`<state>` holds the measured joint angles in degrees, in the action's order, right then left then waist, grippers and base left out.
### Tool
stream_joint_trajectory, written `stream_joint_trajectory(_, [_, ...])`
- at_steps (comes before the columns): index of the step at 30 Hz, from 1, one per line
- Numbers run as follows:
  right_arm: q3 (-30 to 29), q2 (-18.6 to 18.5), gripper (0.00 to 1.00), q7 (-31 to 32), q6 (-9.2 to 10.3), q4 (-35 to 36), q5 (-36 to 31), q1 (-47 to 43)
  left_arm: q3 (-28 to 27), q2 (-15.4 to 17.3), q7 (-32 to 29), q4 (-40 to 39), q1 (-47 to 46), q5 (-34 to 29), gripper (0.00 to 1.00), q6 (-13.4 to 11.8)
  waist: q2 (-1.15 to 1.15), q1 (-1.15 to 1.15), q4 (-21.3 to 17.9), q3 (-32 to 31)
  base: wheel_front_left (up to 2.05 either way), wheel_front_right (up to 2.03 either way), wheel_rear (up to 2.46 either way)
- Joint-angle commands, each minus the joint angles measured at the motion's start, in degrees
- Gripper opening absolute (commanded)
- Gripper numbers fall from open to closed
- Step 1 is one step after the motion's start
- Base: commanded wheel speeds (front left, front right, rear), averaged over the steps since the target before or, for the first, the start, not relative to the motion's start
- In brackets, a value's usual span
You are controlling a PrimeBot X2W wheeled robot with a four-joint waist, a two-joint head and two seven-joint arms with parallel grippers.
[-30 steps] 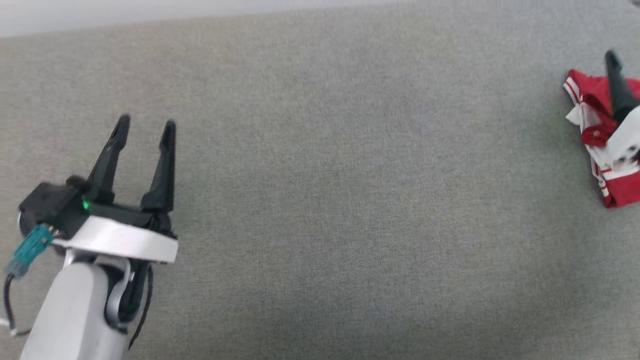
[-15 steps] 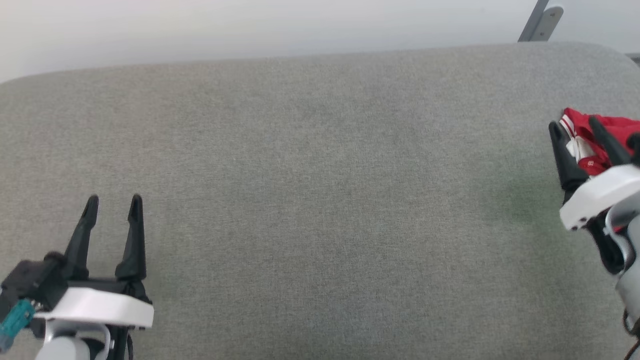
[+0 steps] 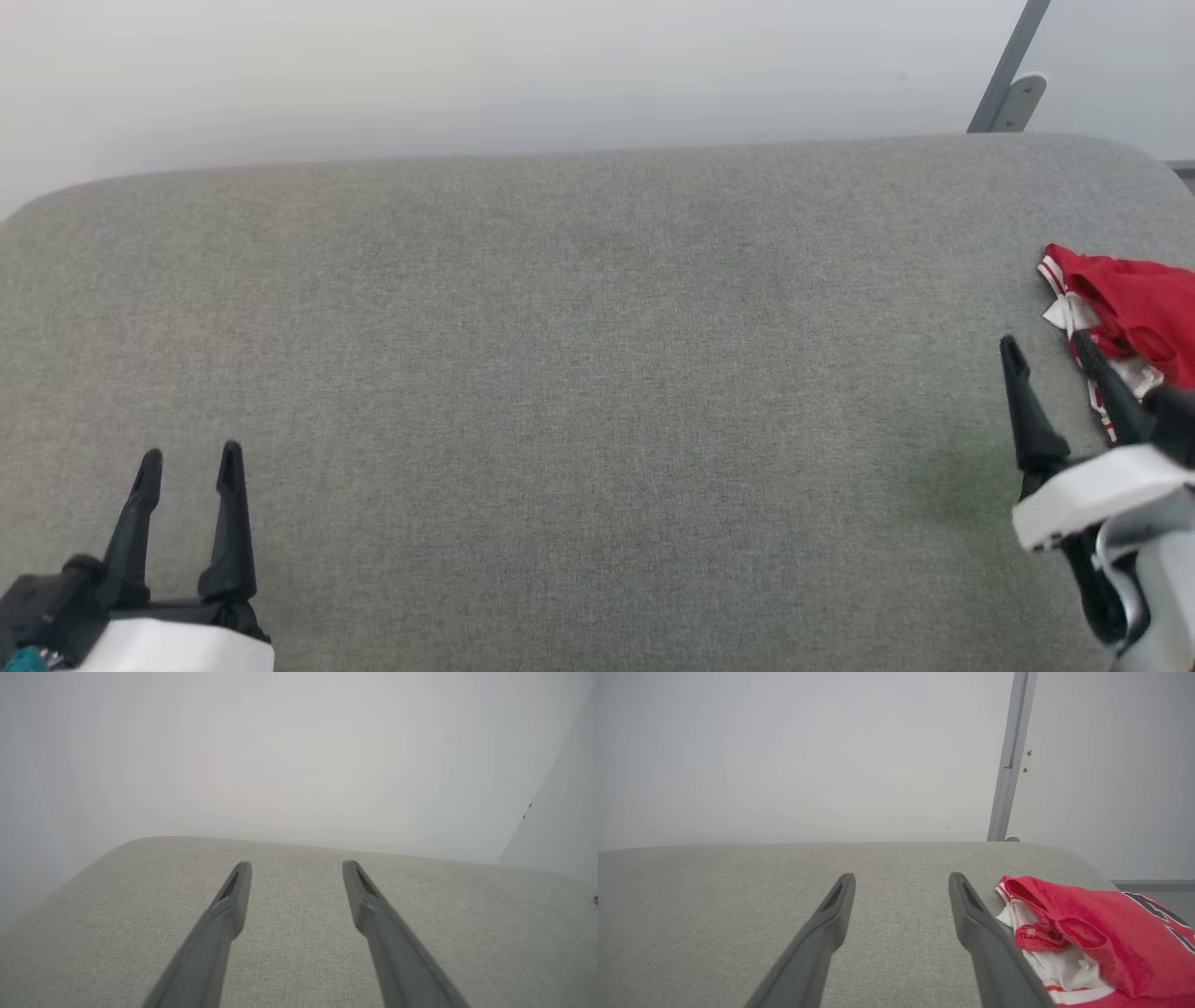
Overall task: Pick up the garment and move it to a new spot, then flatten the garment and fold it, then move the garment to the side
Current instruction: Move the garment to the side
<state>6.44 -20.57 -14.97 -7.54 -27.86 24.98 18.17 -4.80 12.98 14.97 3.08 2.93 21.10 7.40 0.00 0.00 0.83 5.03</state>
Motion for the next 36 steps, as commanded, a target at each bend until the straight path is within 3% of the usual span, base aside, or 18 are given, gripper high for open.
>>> stream_joint_trajectory(1, [-1.2,1.2,1.00,-0.2,0.11,1.5,-0.8,-2.1,-0.4,-0.2,0.2,-0.6,1.2,-0.4,1.00,0.1,0.00,0.00,0.0,-0.4,0.00,0.00,0.00])
stream_joint_trajectory(19, [-8.8,9.0,1.00,-0.2,0.08,13.4,-5.0,-18.1,-1.6,-2.9,0.2,-2.9,7.0,-2.1,1.00,0.1,0.00,0.00,0.1,-4.1,0.00,0.00,0.00])
stream_joint_trajectory(36, [-9.7,10.4,1.00,-0.2,0.08,16.6,-5.7,-20.8,-1.3,-4.4,0.2,-2.2,7.9,-3.0,1.00,0.1,0.00,0.00,0.1,-4.9,0.00,0.00,0.00])
